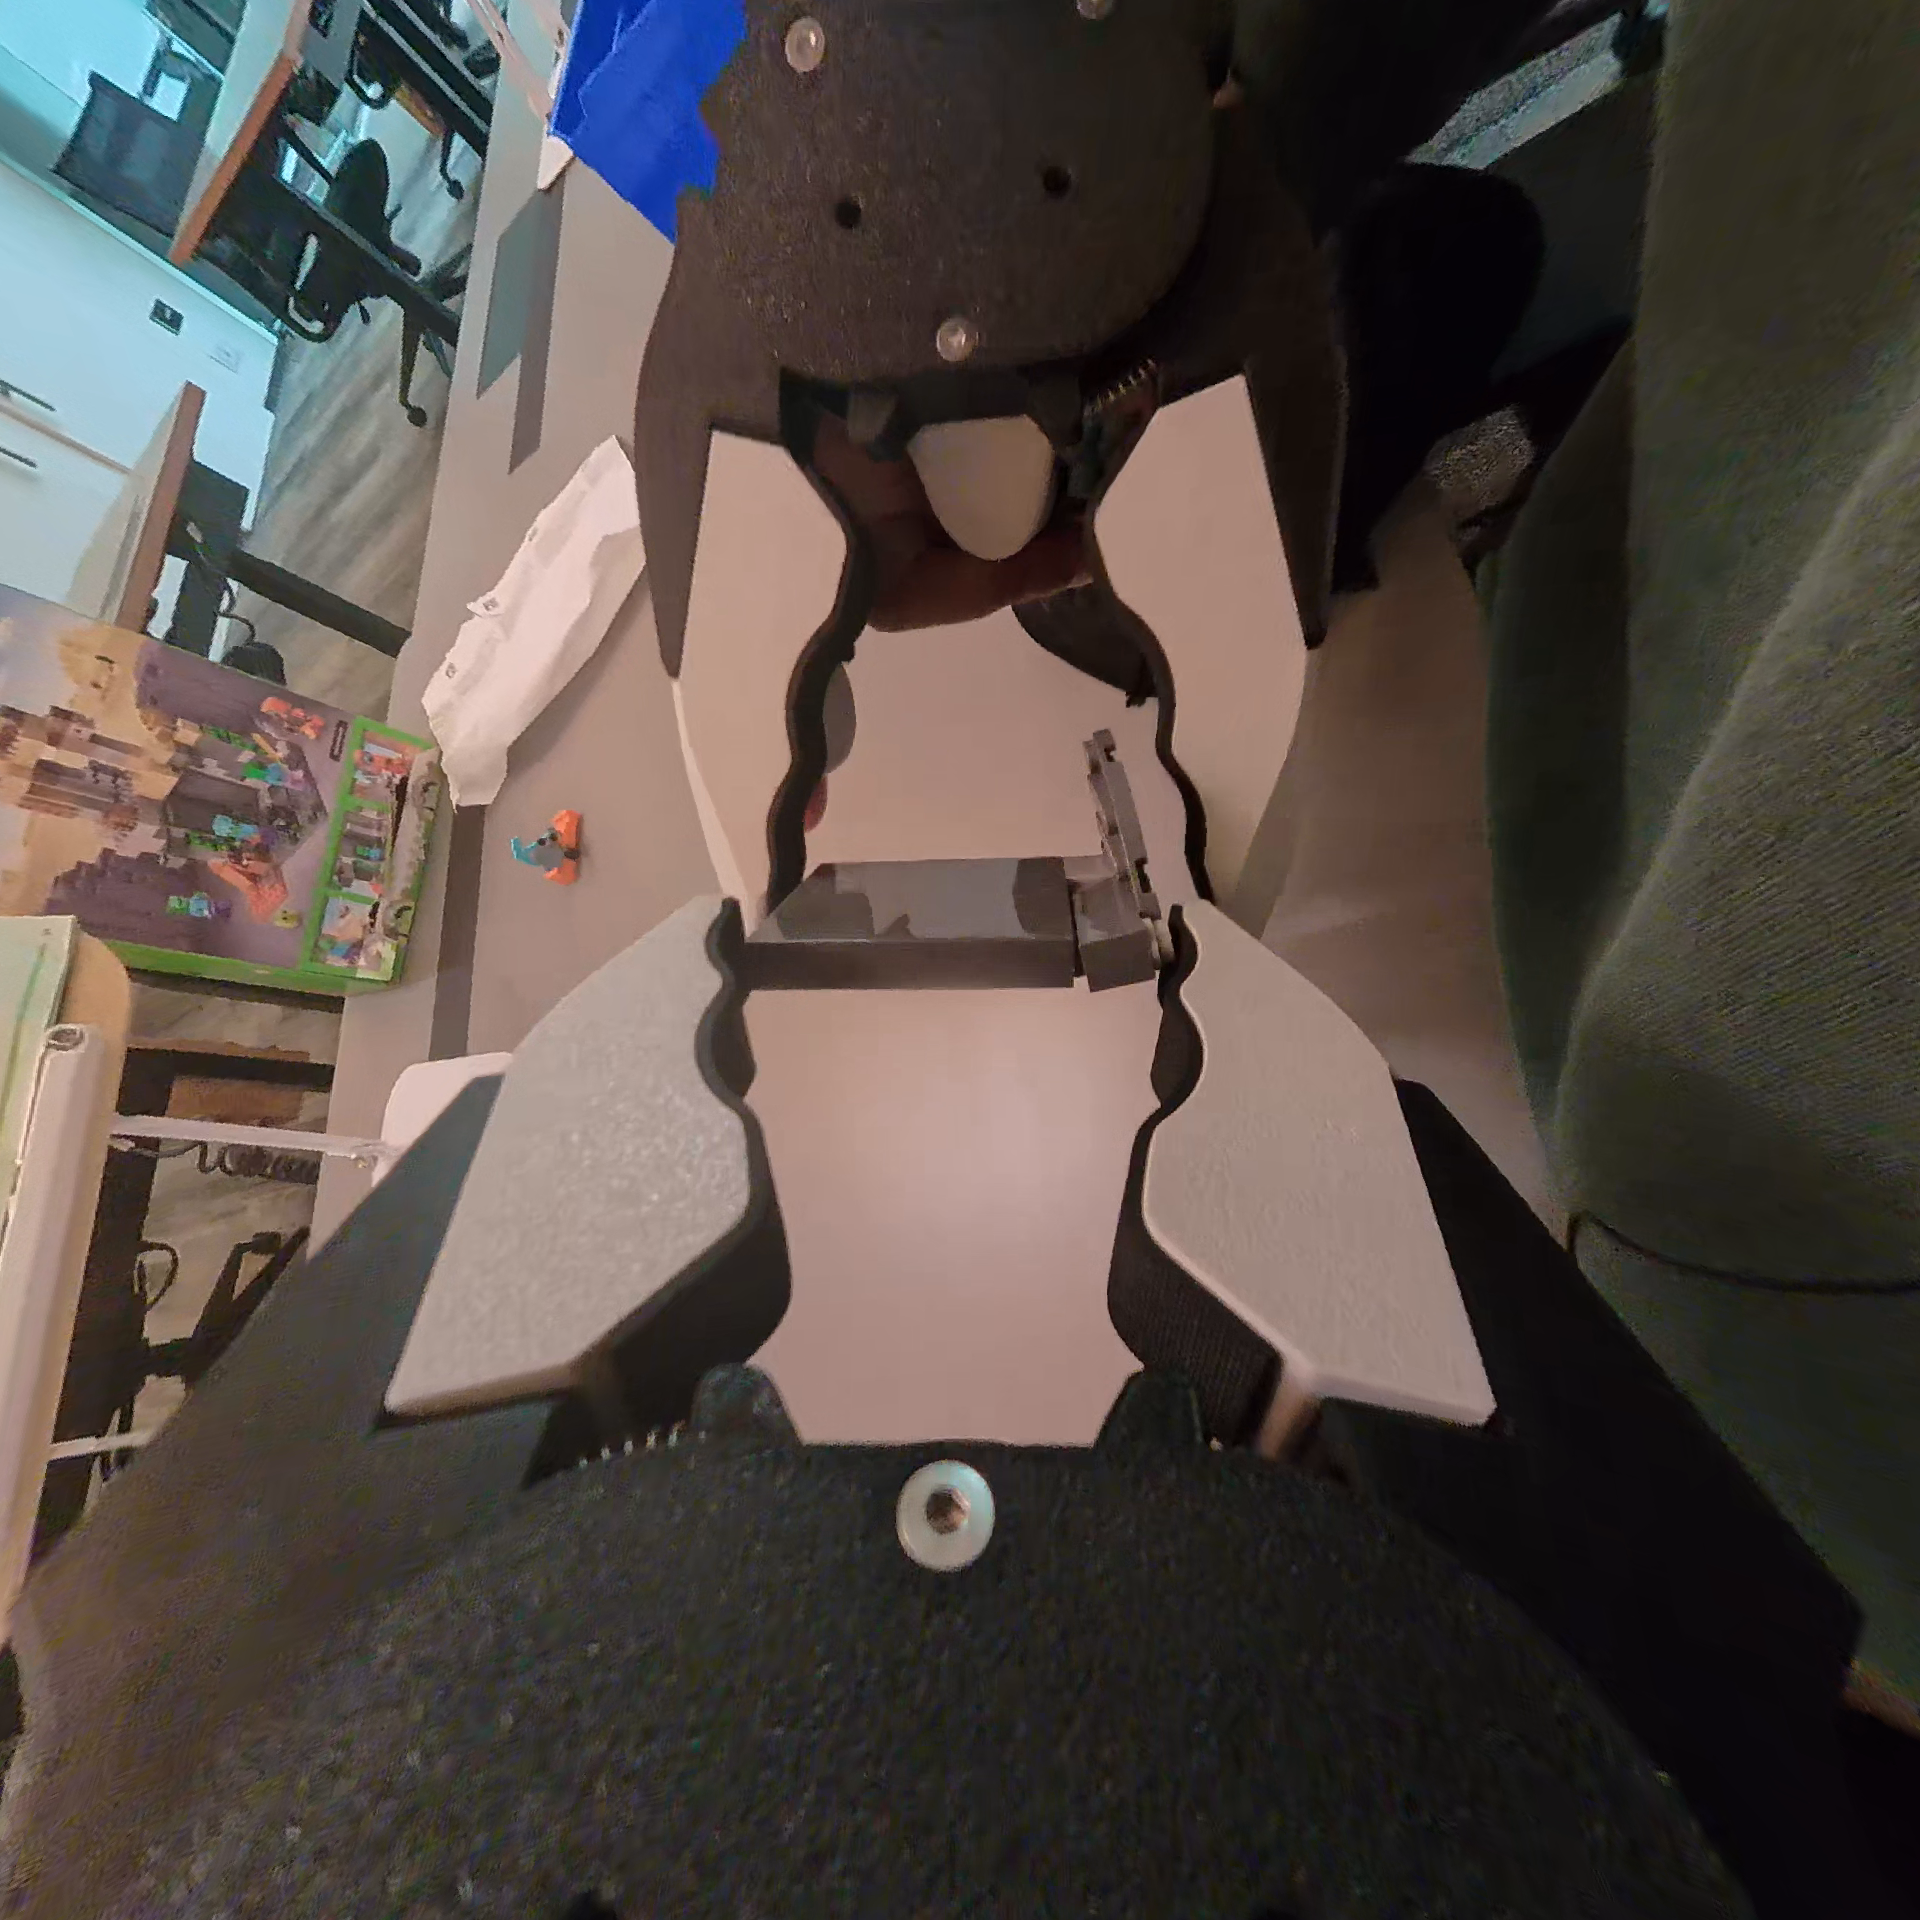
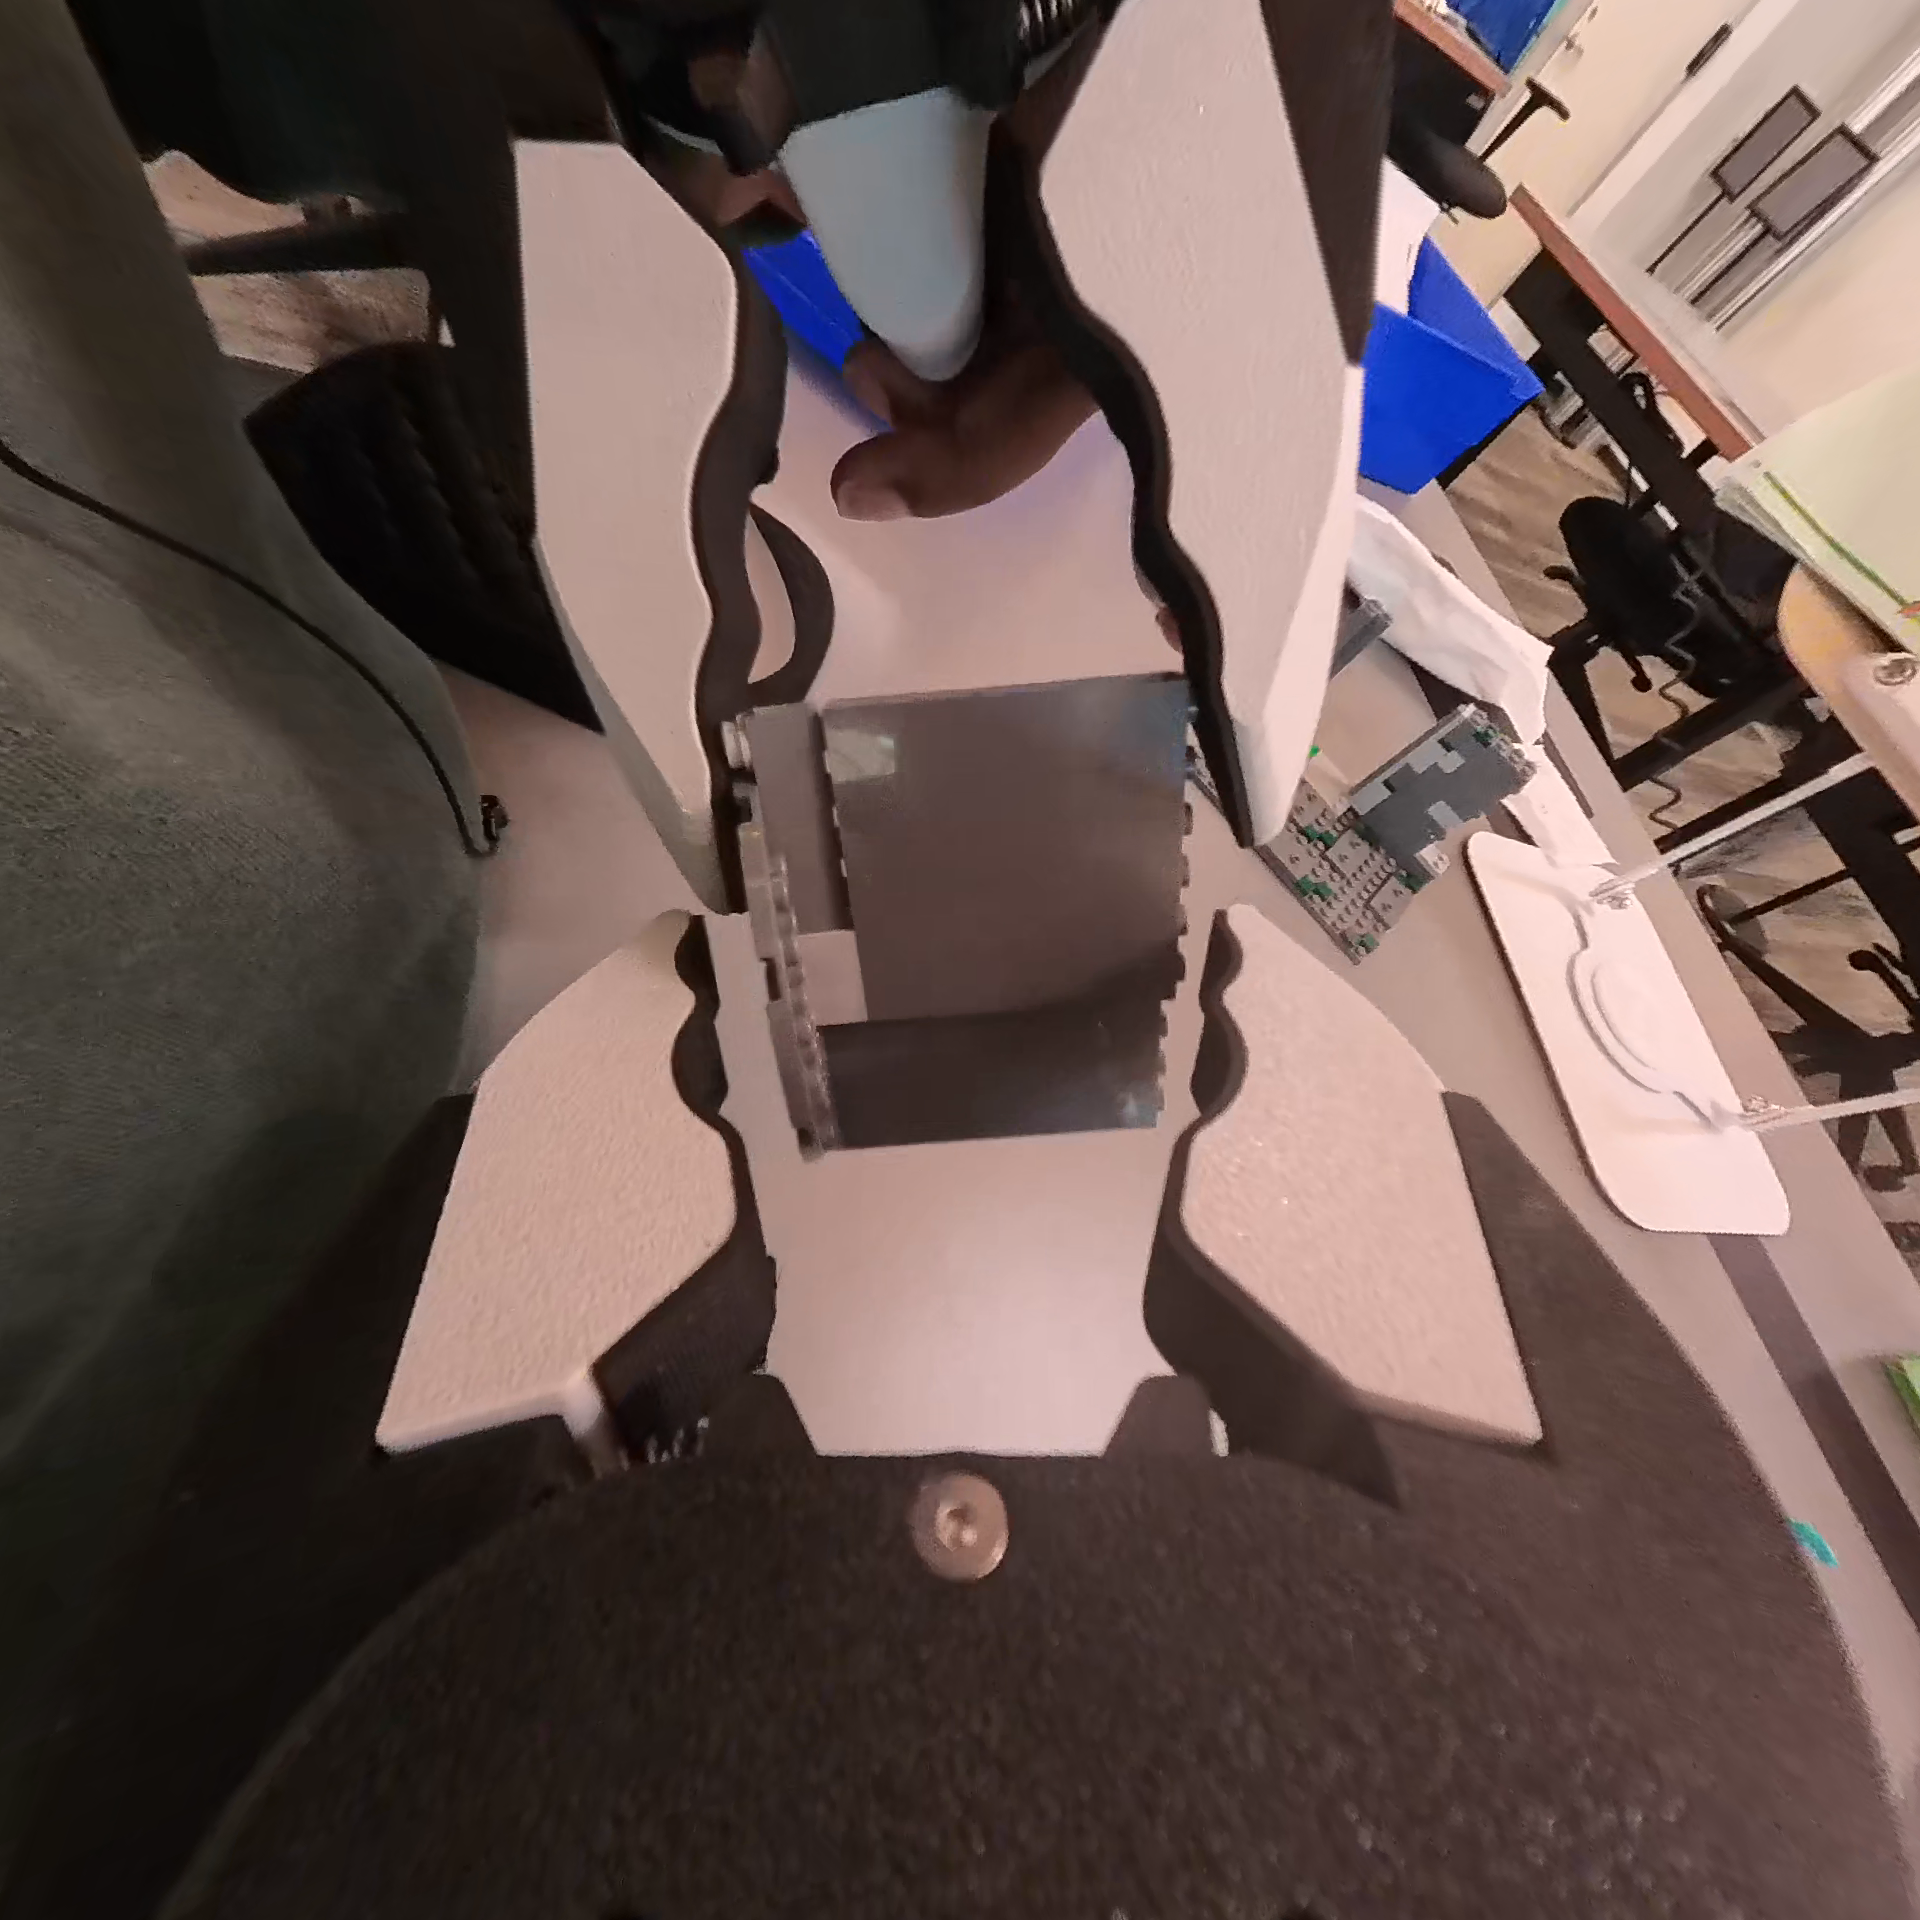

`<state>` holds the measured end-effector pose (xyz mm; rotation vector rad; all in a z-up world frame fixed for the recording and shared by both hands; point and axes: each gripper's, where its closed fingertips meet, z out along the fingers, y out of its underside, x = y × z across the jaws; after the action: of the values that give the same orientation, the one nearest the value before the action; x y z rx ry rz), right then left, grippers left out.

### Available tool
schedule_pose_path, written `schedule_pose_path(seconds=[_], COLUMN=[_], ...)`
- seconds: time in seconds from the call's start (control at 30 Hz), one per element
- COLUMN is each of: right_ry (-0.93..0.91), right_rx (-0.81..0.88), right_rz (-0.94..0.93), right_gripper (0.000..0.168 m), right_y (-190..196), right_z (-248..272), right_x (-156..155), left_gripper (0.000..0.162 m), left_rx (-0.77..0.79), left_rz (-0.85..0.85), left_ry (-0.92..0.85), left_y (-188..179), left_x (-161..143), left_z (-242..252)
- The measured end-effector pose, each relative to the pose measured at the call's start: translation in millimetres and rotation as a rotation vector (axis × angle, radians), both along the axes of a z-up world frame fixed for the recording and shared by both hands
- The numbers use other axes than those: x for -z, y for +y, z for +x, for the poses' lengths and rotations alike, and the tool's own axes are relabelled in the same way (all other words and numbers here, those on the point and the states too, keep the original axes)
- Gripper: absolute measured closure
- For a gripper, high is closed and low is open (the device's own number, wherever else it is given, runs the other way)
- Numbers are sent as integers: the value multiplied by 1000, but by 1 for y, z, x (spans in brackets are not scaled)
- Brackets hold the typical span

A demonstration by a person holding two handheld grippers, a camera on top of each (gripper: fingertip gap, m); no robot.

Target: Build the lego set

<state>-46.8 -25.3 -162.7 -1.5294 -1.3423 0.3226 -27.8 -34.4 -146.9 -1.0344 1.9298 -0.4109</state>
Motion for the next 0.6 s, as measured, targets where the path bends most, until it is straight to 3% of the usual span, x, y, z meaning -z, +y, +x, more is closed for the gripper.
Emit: schedule_pose_path(seconds=[0.37,0.6], right_ry=[30,206], right_rx=[-11,-99], right_rz=[53,-25], right_gripper=[92,92], right_y=[8,0], right_z=[-1,-3], right_x=[7,0], left_gripper=[86,85], left_rx=[7,50], left_rz=[-33,-162], left_ry=[4,-76], left_y=[1,-6], left_x=[5,-3], left_z=[0,3])
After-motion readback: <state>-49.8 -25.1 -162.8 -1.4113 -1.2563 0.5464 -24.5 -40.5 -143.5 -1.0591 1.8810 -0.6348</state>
